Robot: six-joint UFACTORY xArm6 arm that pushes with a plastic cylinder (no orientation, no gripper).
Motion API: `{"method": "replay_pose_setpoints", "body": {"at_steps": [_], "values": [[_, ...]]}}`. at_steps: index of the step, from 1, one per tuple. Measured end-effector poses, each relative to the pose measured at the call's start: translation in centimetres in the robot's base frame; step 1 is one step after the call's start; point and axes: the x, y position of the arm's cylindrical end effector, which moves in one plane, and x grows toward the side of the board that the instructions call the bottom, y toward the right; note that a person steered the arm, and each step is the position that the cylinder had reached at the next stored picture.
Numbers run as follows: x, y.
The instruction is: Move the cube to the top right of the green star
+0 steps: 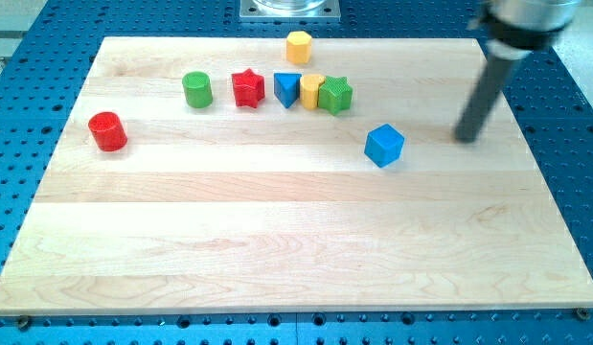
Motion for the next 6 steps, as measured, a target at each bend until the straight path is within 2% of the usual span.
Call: {"method": "replay_pose_setpoints", "body": {"at_steps": [1, 3, 5, 6], "values": [[3.9, -1.9], [3.6, -7.9], [2.6, -8.1], [5.3, -4.5]]}}
